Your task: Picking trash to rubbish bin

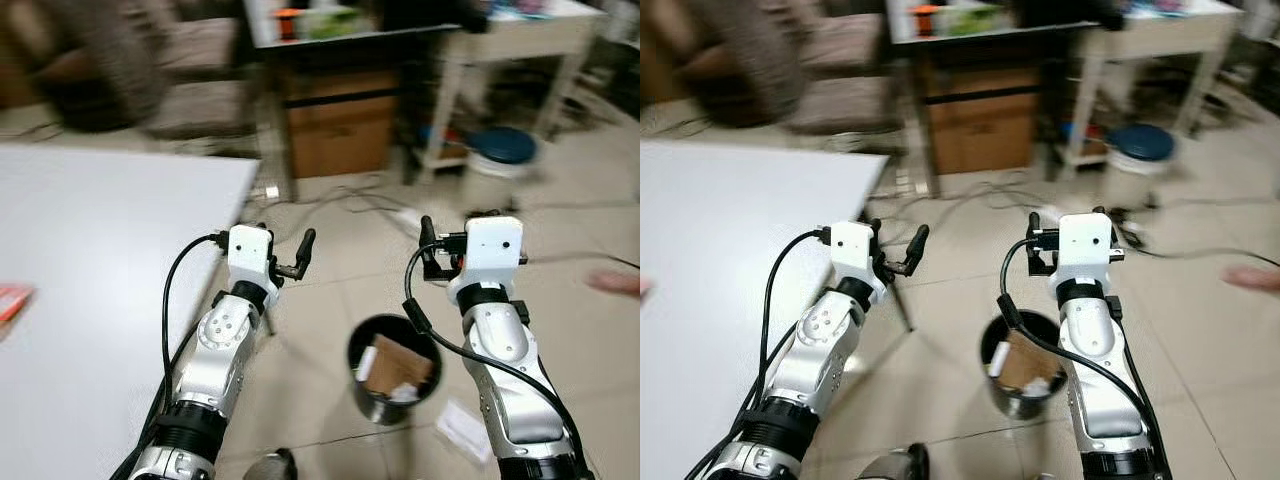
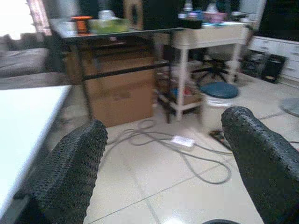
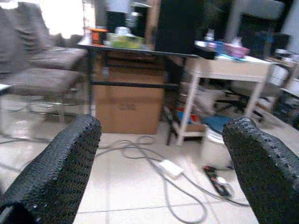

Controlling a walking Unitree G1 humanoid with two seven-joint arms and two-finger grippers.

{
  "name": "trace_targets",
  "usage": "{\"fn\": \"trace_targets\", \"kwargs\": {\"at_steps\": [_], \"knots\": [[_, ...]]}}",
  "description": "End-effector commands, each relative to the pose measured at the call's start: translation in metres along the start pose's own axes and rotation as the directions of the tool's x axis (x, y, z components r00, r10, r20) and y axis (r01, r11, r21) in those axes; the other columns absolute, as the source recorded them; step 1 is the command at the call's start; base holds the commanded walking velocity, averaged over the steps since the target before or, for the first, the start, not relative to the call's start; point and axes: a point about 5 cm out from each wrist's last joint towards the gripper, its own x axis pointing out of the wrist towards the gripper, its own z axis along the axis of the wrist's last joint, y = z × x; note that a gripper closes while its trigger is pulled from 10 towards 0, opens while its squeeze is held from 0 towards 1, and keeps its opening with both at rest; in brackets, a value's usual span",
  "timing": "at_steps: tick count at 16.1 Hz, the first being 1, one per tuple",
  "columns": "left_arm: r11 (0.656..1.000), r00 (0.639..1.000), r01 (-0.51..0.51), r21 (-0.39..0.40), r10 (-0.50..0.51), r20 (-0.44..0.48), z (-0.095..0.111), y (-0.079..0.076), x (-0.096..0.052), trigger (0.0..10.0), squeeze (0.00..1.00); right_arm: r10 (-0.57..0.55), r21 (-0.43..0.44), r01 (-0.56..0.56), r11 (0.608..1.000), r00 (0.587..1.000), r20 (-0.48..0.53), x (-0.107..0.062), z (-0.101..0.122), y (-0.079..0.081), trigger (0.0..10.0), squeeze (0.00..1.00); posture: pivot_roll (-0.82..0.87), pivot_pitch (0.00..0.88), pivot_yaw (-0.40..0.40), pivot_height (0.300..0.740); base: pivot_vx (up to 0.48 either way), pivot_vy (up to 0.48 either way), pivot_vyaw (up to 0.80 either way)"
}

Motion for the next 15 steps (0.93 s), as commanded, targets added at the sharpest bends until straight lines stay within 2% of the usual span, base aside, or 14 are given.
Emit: {"fn": "trace_targets", "kwargs": {"at_steps": [1,11,15], "knots": [[1.0,1.0,-0.013,0.009,0.013,0.002,0.0016,0.0022,0.0023,10.0,0.0,0.012,-0.006,-0.012,1.0,1.0,0.013,0.0016,0.0049,0.0015,10.0,0.0,-0.13,0.066,0.061,0.74,0.0,0.0,0.8],[1.0,1.0,-0.017,0.006,0.017,0.004,0.0019,-0.0014,0.0061,10.0,0.0,0.01,-0.004,-0.01,1.0,1.0,0.009,0.0028,0.0055,0.0002,10.0,0.0,-0.14,0.063,0.056,0.74,0.0,0.0,0.8],[1.0,1.0,-0.012,0.003,0.012,0.0,0.0005,-0.0028,0.0067,10.0,0.0,-0.032,0.035,0.032,0.999,0.999,-0.005,0.005,0.0051,-0.0064,10.0,0.0,-0.15,0.059,0.06,0.74,0.0,0.0,0.0]]}}
